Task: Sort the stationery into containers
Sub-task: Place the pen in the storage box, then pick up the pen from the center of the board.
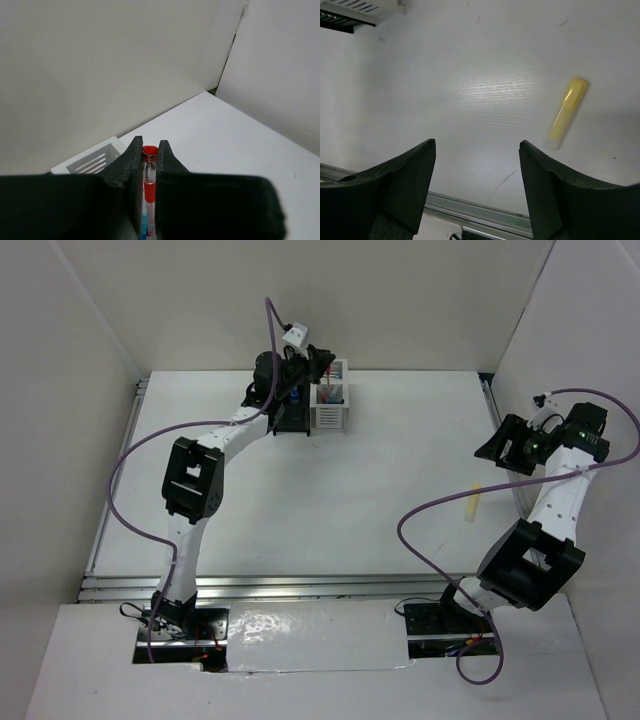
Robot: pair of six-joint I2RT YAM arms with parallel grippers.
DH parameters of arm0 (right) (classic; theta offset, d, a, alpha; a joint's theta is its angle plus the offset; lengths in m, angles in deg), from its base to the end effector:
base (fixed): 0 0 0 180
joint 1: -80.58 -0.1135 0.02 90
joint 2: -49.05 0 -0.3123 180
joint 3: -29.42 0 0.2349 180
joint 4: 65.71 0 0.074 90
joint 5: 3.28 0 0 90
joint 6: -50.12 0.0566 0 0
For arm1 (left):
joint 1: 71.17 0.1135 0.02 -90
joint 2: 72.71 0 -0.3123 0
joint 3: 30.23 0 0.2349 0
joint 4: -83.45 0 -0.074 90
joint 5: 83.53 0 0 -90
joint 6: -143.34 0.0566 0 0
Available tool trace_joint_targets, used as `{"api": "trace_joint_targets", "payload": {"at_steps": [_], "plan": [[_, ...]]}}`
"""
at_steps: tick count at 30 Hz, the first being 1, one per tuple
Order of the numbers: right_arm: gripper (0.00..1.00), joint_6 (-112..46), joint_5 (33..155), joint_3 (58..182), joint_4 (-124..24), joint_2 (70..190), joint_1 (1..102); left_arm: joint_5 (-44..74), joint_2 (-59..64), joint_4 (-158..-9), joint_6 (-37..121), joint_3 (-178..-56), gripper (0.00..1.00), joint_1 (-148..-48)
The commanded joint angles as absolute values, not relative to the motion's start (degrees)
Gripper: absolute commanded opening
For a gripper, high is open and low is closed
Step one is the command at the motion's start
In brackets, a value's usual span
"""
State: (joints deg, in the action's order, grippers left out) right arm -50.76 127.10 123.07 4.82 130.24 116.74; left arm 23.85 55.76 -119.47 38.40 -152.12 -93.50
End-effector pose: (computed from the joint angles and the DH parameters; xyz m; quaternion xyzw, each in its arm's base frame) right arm 0.2344 -0.1259 0.3734 0.1048 0.9013 0.2012 0.3691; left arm 0.5213 -0.2324 0.3671 0.1589 0.5835 -0.3386 0.7208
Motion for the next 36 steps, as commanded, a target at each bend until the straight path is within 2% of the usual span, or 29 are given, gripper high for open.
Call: {"api": "trace_joint_targets", "payload": {"at_steps": [1,3,5,10,13,19,24,25,27,36], "plan": [[0.74,-53.6,123.3,126.0,7.4,129.7,117.1,23.8,56.7,-123.5,40.4,-152.1,0.21,-93.9],[0.74,-54.2,121.3,125.9,7.3,130.2,117.1,23.6,56.5,-122.9,40.9,-151.7,0.27,-94.0],[0.74,-54.6,120.1,126.0,7.6,131.0,117.1,23.3,56.1,-122.7,41.6,-151.6,0.42,-94.2],[0.72,-57.0,116.2,125.3,8.0,132.0,115.7,23.6,54.9,-121.0,41.8,-151.8,0.62,-94.2],[0.71,-57.6,113.8,124.4,7.5,132.5,114.3,24.7,52.9,-120.3,42.7,-151.9,0.67,-94.2],[0.69,-57.5,103.9,121.0,4.8,131.8,107.4,26.9,45.4,-117.1,45.3,-149.8,0.71,-94.6],[0.71,-48.5,96.8,115.4,-0.3,130.0,102.4,29.1,38.4,-115.0,46.5,-145.6,0.72,-94.6],[0.71,-46.2,89.3,113.8,-1.1,129.8,100.9,29.6,36.2,-114.5,46.7,-144.0,0.72,-94.7],[0.72,-42.8,84.3,112.3,-2.0,129.8,97.2,30.4,32.8,-114.3,47.2,-142.2,0.72,-94.7],[0.74,-33.7,69.9,101.5,-9.9,127.2,92.6,33.3,25.0,-109.7,47.6,-136.0,0.76,-94.6]]}}
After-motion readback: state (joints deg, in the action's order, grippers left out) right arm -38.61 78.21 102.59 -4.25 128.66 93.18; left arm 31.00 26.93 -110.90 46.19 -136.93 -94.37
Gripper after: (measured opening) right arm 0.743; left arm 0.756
